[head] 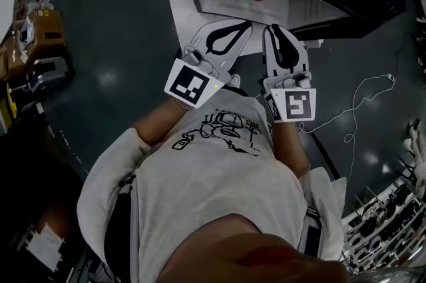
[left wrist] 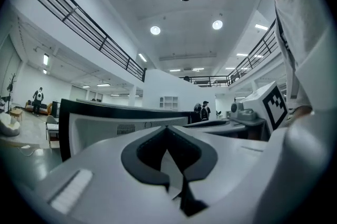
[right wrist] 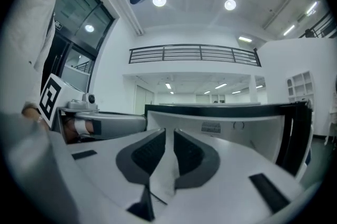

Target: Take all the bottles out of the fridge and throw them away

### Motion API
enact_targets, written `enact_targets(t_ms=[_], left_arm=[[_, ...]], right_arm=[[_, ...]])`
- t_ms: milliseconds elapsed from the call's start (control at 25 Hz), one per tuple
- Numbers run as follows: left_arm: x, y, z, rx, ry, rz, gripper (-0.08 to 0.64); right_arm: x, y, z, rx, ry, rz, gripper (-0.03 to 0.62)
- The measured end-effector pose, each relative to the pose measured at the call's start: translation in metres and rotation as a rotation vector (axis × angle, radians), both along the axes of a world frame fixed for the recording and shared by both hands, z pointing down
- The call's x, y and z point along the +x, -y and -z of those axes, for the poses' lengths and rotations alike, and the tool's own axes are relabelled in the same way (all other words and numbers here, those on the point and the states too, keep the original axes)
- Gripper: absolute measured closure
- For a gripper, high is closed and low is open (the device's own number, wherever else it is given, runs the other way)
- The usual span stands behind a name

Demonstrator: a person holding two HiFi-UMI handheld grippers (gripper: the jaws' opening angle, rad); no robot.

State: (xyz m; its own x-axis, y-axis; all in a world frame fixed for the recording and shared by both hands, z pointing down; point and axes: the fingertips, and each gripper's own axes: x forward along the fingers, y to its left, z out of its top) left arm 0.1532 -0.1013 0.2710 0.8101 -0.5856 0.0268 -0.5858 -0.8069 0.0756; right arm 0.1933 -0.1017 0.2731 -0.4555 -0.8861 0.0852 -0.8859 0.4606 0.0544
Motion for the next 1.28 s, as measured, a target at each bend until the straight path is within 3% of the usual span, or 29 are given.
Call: enact_targets(t_ms=[520, 920, 1280], left_arm=[[0.032, 0.078, -0.060, 0.071, 0.026, 0.051, 0.551], [0.048, 0.120, -0.095, 0.059, 0.059, 0.072, 0.551], [0.051, 0.151, -0.135, 0.000, 0.078, 0.084, 0.551]], right_arm=[[0.041, 0.089, -0.084, -0.045, -0.052, -0.020, 0.489], [0.052, 0.148, -0.127, -0.080, -0.118, -0.019, 0.434], [0.051, 0.193, -0.164, -0.126, -0.143, 0.026, 0.396]])
